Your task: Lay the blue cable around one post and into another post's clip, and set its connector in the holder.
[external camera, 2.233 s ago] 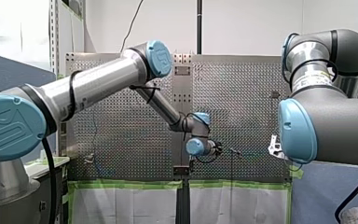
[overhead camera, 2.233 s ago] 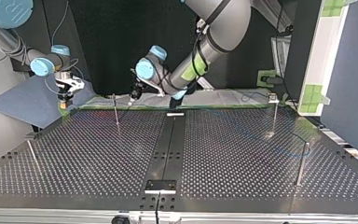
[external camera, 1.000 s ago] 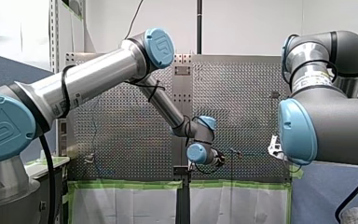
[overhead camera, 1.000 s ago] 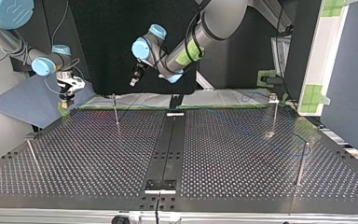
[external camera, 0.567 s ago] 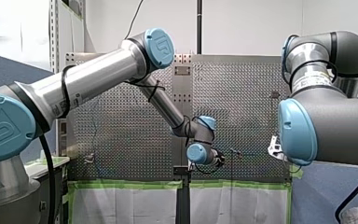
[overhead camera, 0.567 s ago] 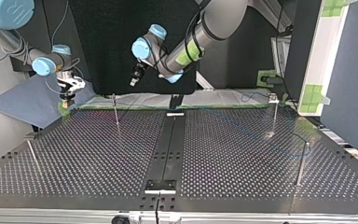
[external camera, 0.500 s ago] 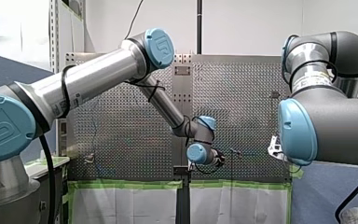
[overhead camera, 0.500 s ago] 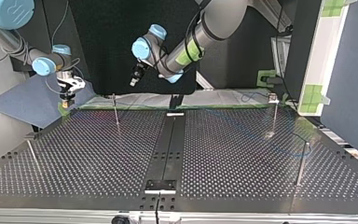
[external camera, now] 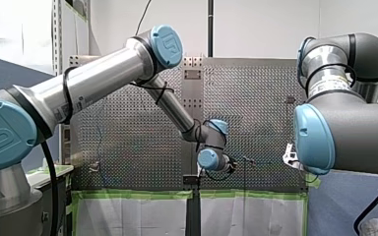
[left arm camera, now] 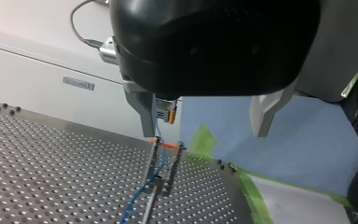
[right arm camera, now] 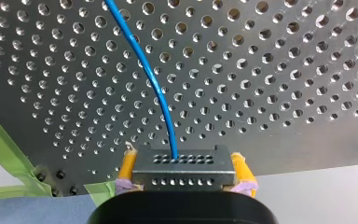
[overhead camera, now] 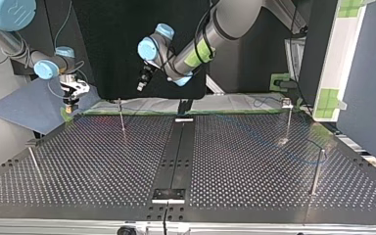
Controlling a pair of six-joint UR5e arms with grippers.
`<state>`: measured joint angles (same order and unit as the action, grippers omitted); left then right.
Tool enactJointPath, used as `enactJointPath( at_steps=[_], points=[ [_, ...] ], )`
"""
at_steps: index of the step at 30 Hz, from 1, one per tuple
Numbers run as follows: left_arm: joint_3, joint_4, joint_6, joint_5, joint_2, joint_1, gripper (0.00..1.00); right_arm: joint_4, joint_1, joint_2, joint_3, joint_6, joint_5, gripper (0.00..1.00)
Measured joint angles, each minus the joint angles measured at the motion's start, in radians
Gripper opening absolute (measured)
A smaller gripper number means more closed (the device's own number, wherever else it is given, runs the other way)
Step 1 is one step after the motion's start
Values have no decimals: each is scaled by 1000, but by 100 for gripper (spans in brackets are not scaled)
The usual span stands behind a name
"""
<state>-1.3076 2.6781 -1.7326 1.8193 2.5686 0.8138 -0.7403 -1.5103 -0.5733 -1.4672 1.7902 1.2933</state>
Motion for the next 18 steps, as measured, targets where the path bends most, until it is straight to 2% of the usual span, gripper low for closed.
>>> enactJointPath(
  at_steps=[5, 10, 18],
  points=[
    [-35, -31, 0, 30, -35, 17, 100, -2, 0, 0, 0, 1, 0, 0],
    [-76, -68, -14, 68, -76, 34, 100, -2, 0, 0, 0, 9, 0, 0],
    [-137, -32, -33, 128, -137, 55, 100, -1, -3, 0, 0, 23, -4, 0]
  ],
)
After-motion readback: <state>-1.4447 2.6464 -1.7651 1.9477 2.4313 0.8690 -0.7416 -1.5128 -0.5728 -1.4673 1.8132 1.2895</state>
